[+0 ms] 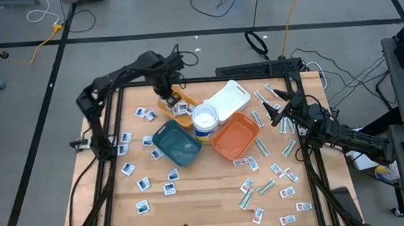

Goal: Pick & Place First Aid Supplies
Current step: Put the black pad into the yellow bin, then put the blue pad into the blue bin

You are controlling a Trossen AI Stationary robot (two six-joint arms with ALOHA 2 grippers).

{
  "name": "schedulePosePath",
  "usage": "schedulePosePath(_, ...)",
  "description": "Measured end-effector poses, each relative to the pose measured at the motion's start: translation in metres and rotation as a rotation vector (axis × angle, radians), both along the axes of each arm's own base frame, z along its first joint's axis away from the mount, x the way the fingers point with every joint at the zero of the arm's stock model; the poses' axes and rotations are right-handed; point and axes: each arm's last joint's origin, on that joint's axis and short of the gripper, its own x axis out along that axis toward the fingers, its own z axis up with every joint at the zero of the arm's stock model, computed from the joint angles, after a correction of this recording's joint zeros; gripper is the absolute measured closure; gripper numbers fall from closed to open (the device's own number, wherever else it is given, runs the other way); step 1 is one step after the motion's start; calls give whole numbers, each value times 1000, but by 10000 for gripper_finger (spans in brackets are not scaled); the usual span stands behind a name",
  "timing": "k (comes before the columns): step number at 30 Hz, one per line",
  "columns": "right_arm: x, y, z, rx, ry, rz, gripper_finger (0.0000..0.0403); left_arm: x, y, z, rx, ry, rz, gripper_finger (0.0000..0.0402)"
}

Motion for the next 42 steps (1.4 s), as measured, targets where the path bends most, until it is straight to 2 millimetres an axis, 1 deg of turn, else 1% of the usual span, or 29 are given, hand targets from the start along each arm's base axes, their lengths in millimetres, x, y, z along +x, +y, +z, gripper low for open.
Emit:
schedulePosePath(4, 0, 0, 0, 0, 0, 0, 26, 18, 14, -30, -20, 28, -5, 395)
schedulePosePath(8, 0, 0, 0, 0, 0, 0, 26, 32, 21, -62, -51, 66, -13, 395)
schedulePosePath(11, 0, 0, 0, 0, 0, 0, 26, 36, 23, -76, -75, 93, -18, 388)
schedulePosePath(13, 0, 0, 0, 0, 0, 0, 26, 37, 22, -78, -92, 88, -16, 373)
schedulePosePath(17, 0, 0, 0, 0, 0, 0, 26, 37, 20, -71, -92, 64, -4, 330)
schedulePosePath(21, 0, 0, 0, 0, 0, 0, 26, 31, 17, -53, -71, 22, 5, 261)
schedulePosePath(25, 0, 0, 0, 0, 0, 0, 26, 22, 16, -33, -49, -12, 60, 187)
schedulePosePath(29, 0, 0, 0, 0, 0, 0, 26, 9, 14, -15, -44, -20, 111, 135)
schedulePosePath(34, 0, 0, 0, 0, 0, 0, 26, -1, 11, -4, -46, 1, 117, 104)
schedulePosePath(38, 0, 0, 0, 0, 0, 0, 26, -10, 7, -10, -54, 14, 101, 97)
schedulePosePath(42, 0, 0, 0, 0, 0, 0, 26, -33, 5, -16, -50, 29, 136, 104)
